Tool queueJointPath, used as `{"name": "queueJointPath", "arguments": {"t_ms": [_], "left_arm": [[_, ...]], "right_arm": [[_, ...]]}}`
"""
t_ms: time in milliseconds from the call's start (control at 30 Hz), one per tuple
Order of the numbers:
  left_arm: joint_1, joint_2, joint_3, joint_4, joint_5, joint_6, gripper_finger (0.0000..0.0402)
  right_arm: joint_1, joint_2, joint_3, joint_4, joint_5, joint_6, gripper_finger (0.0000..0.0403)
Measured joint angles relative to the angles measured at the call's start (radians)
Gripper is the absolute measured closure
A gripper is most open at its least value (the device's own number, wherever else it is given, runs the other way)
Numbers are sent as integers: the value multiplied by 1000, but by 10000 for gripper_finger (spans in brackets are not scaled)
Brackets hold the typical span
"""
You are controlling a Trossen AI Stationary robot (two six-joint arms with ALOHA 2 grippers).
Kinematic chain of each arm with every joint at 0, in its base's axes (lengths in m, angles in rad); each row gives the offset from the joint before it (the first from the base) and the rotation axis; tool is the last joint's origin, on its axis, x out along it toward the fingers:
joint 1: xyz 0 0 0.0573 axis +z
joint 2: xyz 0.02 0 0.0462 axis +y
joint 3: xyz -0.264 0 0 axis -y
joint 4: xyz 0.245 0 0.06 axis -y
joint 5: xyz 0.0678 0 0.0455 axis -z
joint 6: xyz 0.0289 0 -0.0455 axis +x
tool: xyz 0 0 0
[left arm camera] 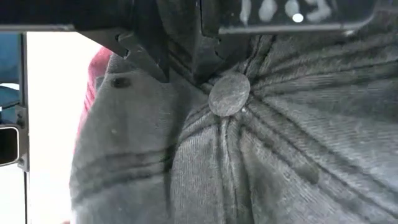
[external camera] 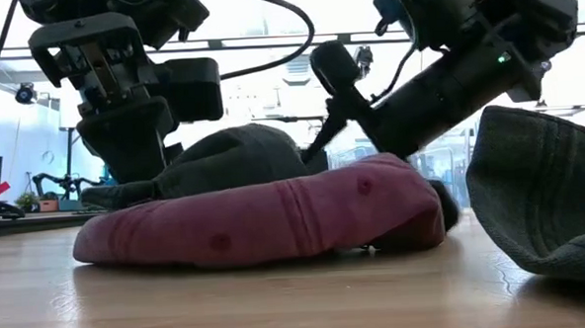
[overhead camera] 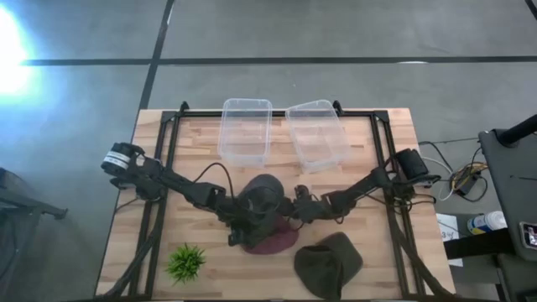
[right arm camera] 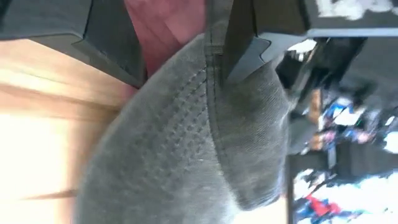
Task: Pick and place caps into container
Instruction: Put the top black cap into the right transparent container
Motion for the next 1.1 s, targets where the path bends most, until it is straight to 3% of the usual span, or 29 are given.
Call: {"name": "queueJointPath", "arguments": {"t_ms": [433,533,700,933,1100], "left_arm": [[-4,-15,2,15,-2,18,335],[-5,-20,2,9,-2,16,335],[-4,-28,2,6,-25,15,335],[-9,-52,20,-47,-36,-6,335],[-23,-155,47,-166,-79,-26,335]], "right_arm": [[-16,6,9,465,29,-482,200],[-30,6,29,423,-37,-473,200],[-38,4,71,192,-135,-385,206],[-40,-7,103,188,-165,-453,309],[-41,-33,117,184,-187,-561,386]]}}
